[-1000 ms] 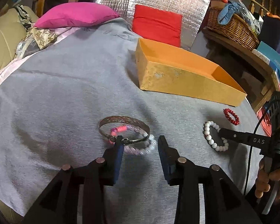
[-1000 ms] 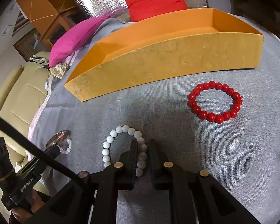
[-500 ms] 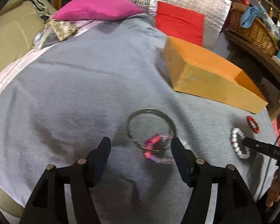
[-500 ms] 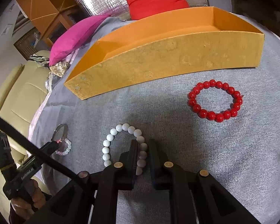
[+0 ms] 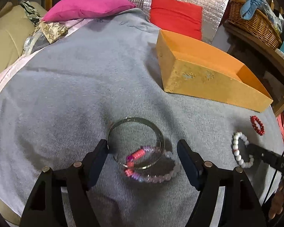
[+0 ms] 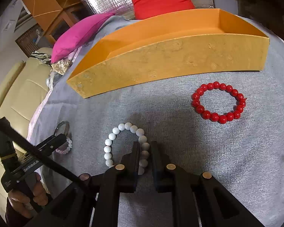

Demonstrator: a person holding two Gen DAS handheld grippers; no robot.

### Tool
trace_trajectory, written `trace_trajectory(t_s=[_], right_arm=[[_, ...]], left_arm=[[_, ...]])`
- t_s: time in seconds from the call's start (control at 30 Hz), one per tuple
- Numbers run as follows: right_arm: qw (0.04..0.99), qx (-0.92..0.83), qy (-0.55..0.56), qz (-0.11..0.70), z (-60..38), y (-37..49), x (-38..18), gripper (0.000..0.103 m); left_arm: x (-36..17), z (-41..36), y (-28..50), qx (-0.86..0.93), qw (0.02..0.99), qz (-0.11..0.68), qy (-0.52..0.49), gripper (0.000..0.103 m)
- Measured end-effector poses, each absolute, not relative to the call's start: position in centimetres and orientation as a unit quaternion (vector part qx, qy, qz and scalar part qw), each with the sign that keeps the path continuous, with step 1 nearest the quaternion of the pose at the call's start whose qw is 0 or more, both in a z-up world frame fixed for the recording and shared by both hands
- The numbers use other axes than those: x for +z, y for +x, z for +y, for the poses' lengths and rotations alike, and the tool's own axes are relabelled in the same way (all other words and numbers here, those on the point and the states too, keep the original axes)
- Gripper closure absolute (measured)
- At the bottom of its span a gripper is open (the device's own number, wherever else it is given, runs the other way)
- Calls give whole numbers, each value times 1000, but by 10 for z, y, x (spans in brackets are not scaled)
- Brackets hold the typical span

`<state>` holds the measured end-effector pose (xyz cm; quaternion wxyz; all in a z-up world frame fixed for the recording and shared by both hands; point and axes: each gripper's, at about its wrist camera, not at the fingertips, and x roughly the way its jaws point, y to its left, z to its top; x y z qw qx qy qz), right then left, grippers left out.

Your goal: Organize jewelry

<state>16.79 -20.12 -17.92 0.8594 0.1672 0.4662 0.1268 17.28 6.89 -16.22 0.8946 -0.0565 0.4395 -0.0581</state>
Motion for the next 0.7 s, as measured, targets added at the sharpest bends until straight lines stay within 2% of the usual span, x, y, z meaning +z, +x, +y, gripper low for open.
trace_trajectory(t_s=[0.2,0.3,0.7], right_arm=[[860,128,163,465,-202,166,-179,89],[862,128,161,463,-201,165,-178,89],[873,109,189,435,-223,159,-168,92]], left_arm=[[-164,71,175,-53,898,433,-57,28],[-164,65,175,-51,903,426,-33,41],[-144,33,164,-109,917,383,-18,41]])
